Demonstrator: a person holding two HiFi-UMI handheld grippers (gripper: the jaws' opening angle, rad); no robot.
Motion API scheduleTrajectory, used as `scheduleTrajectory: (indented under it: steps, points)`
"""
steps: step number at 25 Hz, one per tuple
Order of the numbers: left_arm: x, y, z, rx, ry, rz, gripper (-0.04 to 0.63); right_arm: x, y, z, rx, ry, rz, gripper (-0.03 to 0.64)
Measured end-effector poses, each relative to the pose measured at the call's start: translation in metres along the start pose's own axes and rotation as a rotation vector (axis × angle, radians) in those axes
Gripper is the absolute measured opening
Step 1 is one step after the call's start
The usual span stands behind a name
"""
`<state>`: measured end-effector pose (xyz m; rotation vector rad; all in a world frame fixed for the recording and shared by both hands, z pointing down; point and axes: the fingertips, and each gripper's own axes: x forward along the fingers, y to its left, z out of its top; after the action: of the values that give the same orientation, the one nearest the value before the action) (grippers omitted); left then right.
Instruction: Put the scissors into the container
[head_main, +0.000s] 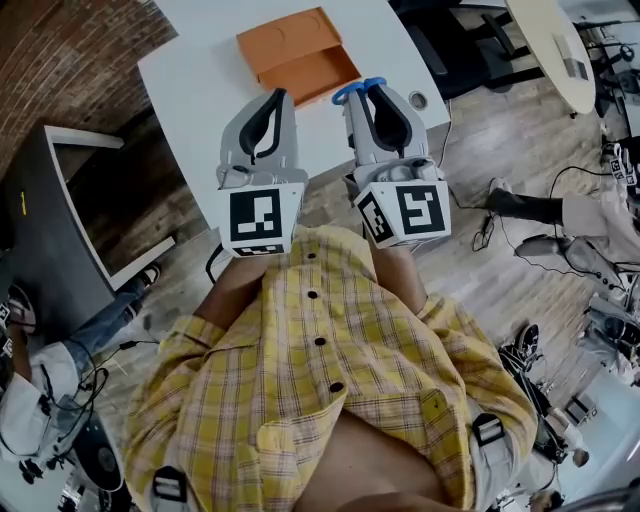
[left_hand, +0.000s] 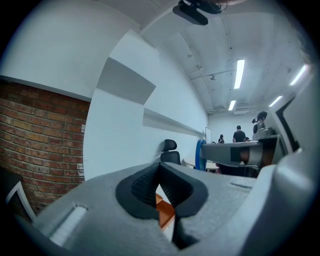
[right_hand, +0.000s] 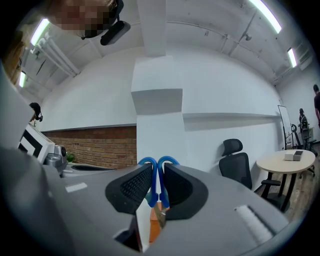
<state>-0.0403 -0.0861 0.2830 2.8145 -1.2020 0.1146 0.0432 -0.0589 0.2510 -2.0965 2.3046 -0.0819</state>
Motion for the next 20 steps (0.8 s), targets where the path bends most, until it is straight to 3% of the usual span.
scheduleTrajectory:
  steps: [12, 20]
  points:
    - [0.022, 0.027, -0.013, -0.008, 0.034, -0.024, 0.002, 0.031, -0.003, -0.015, 0.002, 0.029, -0.035, 0.083]
    - [0.037, 0.028, -0.021, -0.023, 0.063, 0.01, 0.002, 0.044, -0.012, -0.022, -0.001, 0.057, 0.0, 0.083]
